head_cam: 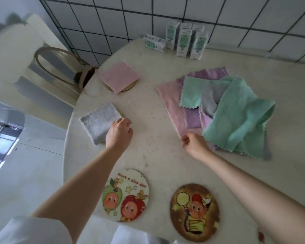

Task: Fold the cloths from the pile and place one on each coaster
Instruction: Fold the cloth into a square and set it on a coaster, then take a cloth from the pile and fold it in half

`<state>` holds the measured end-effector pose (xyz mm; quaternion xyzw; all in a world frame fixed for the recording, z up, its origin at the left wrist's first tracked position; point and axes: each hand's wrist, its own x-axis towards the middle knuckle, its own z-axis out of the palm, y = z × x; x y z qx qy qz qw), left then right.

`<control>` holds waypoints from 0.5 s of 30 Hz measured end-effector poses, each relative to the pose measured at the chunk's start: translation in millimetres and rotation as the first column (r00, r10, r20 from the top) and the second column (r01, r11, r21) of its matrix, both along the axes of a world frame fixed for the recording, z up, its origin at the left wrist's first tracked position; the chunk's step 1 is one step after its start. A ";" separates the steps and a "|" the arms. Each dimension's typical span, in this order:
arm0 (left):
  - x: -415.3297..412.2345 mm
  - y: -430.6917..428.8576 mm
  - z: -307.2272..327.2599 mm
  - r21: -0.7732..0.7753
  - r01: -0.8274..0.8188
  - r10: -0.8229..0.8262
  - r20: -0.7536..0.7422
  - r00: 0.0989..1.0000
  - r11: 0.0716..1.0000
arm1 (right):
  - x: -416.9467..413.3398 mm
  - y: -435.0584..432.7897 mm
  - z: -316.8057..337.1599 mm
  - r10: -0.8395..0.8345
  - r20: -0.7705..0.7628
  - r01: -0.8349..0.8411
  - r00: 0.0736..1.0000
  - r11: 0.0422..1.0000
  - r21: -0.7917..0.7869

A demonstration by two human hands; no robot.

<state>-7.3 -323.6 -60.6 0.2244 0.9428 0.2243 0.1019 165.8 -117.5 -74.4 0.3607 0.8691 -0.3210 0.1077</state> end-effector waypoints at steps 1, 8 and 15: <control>17.0 12.4 -1.4 -0.005 0.024 -0.024 -0.004 1.000 1.000 | 16.0 10.0 -0.2 0.022 -0.008 -0.021 1.000 0.999 0.025; 115.2 101.1 -2.6 0.009 0.236 -0.236 0.011 0.972 0.972 | 107.9 84.5 2.2 0.051 -0.028 -0.047 0.998 0.990 0.133; 158.8 168.8 -6.4 -0.029 0.528 -0.529 -0.047 0.847 0.849 | 157.0 132.1 -3.1 0.072 0.029 -0.077 0.997 0.935 0.345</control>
